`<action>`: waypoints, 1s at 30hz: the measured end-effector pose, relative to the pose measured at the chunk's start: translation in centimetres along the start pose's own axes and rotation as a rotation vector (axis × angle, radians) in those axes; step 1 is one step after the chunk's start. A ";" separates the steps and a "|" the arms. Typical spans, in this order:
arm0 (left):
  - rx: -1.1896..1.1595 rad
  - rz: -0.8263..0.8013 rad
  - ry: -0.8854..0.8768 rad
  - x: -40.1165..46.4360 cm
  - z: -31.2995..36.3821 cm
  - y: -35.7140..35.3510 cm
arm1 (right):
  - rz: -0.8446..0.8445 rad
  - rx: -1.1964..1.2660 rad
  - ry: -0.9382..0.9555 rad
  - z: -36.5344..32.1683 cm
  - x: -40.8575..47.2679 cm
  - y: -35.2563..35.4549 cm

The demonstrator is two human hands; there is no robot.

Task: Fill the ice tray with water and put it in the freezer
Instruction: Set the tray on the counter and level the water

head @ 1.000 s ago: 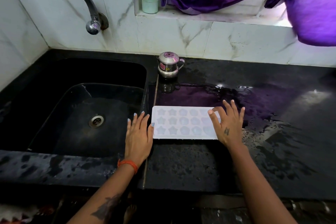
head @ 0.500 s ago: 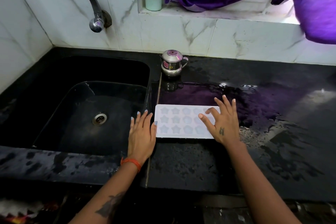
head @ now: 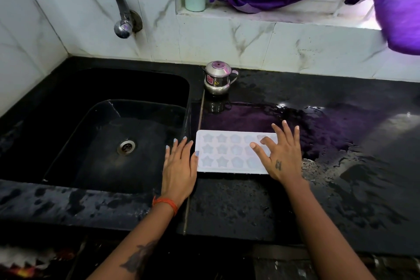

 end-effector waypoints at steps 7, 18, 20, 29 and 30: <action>0.005 0.003 0.002 0.0 0.1 0.1 | -0.039 -0.008 -0.038 0.0 0.0 0.2; 0.010 0.008 0.013 -0.2 0.3 0.2 | -0.076 0.030 -0.003 0.2 0.0 0.1; 0.012 0.003 0.014 -0.2 0.4 0.2 | -0.078 0.039 -0.001 0.2 0.0 0.2; 0.014 -0.005 0.023 -0.2 0.3 0.2 | -0.060 0.058 -0.031 0.2 -0.1 0.1; 0.012 -0.004 0.024 -0.2 0.3 0.3 | -0.060 0.061 -0.037 0.2 -0.1 0.1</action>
Point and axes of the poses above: each hand's wrist, its own x-axis towards the middle knuckle, its own y-axis out of the back of the hand, z = x × y, the point moved 1 cm from there along x, towards the middle knuckle, and after that the axes turned 2 degrees about z, right-handed, at the moved point
